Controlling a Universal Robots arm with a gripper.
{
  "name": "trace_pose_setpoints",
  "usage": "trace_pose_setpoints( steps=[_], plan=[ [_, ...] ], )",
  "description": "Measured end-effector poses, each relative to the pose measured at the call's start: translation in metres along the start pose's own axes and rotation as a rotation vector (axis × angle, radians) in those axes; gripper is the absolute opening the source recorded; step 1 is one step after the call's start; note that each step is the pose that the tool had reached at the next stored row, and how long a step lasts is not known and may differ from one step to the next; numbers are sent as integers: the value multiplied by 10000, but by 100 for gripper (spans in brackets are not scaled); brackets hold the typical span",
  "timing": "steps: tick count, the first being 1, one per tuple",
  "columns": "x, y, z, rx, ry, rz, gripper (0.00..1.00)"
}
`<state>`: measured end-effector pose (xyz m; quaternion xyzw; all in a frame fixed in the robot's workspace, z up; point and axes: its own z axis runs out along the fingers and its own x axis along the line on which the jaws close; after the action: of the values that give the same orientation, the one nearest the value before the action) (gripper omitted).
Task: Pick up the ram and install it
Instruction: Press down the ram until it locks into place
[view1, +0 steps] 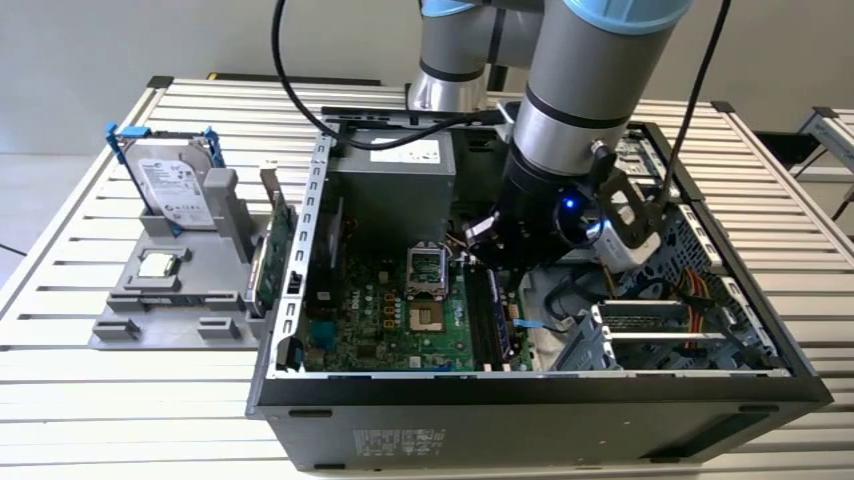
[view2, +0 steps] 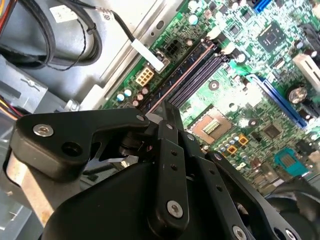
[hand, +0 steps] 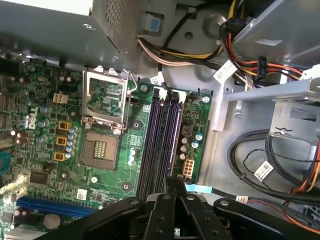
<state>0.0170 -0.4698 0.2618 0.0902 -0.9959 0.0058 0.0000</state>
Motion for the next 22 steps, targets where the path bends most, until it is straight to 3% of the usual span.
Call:
trace_pose_setpoints(
  steps=[22],
  plan=[
    [-5,29,3,2,-32,-2722,0]
  ],
)
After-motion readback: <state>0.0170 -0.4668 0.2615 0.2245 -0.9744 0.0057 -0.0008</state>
